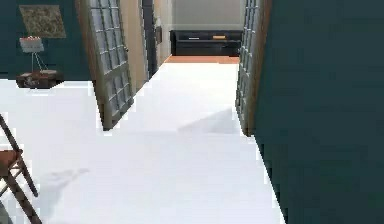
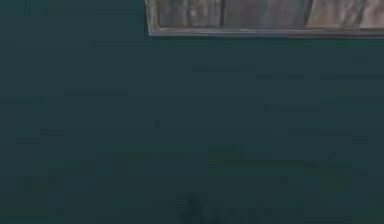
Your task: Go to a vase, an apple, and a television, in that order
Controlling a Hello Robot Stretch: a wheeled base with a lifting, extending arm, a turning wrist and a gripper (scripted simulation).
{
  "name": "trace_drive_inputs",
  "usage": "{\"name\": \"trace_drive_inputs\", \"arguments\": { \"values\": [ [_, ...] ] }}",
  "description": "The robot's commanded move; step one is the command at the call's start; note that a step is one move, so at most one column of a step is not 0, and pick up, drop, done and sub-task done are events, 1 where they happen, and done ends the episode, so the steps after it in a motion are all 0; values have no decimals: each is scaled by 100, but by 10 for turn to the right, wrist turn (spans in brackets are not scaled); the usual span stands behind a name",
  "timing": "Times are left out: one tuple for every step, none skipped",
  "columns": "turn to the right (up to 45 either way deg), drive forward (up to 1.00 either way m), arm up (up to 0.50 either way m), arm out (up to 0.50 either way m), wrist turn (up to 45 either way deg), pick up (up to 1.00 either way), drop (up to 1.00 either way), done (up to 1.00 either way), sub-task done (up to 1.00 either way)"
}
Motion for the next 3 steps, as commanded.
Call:
{"name": "trace_drive_inputs", "arguments": {
  "values": [
    [0,100,0,0,0,0,0,0,0],
    [0,100,0,0,0,0,0,0,0],
    [0,100,0,0,0,0,0,0,0]
  ]
}}
